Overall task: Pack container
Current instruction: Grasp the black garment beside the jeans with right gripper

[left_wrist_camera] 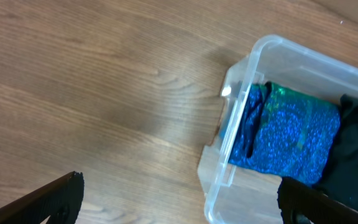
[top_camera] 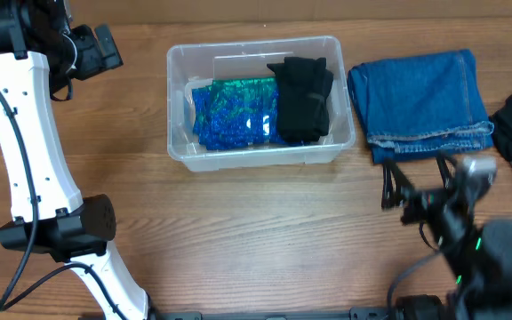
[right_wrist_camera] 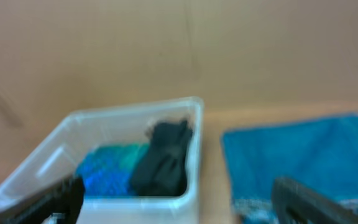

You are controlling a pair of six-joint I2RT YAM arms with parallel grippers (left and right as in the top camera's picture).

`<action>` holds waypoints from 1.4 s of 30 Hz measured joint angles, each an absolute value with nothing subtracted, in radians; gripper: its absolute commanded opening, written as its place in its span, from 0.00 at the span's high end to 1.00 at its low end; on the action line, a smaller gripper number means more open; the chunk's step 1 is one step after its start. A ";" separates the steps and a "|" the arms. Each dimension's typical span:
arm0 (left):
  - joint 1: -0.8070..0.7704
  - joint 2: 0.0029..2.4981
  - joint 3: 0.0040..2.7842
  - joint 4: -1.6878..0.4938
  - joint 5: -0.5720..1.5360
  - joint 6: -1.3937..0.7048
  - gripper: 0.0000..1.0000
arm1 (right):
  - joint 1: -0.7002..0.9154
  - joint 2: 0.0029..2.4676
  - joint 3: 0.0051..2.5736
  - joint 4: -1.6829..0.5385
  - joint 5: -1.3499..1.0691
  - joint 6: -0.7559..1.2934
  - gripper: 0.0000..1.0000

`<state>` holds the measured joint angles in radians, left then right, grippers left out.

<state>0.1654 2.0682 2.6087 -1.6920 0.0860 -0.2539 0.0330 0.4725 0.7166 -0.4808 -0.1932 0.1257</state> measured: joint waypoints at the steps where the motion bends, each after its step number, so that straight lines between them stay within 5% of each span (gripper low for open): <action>1: 0.165 2.065 2.609 -1.690 0.086 -0.253 0.00 | 0.033 0.593 0.809 -0.501 -0.218 0.128 0.00; 7: 0.165 2.064 2.608 -1.690 0.086 -0.251 0.00 | 0.033 1.200 1.215 -0.693 -0.489 0.131 0.00; 12: 0.165 2.062 2.608 -1.690 0.086 -0.251 0.00 | 0.018 1.370 1.232 -0.708 -0.601 0.142 0.00; 21: 0.165 2.062 2.608 -1.691 0.086 -0.251 0.00 | -0.429 1.380 1.237 -0.898 -0.096 0.483 0.00; 28: 0.165 2.062 2.608 -1.691 0.086 -0.252 0.00 | -0.678 1.560 1.238 -0.777 -0.015 0.762 0.00; 42: 0.165 2.062 2.608 -1.690 0.086 -0.252 0.00 | -0.701 1.863 1.240 -0.448 0.016 0.952 0.07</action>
<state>0.1654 2.0624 2.6083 -1.6901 0.0860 -0.2516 -0.7013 1.8629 1.2400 -0.4480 0.0162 0.9520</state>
